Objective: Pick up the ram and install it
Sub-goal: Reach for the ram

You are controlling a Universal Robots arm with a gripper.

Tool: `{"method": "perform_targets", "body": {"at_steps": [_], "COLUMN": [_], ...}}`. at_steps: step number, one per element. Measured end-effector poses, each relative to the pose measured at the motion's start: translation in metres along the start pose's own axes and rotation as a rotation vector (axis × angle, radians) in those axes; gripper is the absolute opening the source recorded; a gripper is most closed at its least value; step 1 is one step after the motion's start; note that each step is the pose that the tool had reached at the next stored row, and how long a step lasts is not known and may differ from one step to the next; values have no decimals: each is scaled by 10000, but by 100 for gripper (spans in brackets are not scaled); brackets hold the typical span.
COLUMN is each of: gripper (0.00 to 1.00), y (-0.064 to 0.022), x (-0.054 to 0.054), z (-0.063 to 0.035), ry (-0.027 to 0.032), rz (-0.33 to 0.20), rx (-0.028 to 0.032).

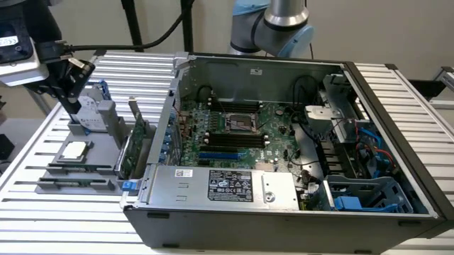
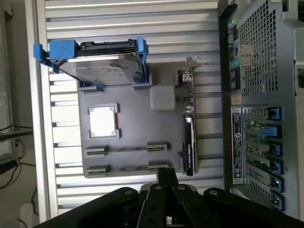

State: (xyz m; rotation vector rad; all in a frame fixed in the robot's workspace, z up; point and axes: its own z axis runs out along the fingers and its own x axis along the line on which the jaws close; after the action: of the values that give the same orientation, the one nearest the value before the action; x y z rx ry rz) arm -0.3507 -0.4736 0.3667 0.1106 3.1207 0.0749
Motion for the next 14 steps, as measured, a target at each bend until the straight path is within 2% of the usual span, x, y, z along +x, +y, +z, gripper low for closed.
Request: {"method": "perform_targets", "body": {"at_steps": [5, 8, 14], "gripper": [0, 0, 0], "y": [-65, -84, -85], "x": [239, 324, 332], "z": [74, 109, 110], "ry": [42, 71, 72], "rz": [2, 2, 2], "rx": [3, 5, 5]}}
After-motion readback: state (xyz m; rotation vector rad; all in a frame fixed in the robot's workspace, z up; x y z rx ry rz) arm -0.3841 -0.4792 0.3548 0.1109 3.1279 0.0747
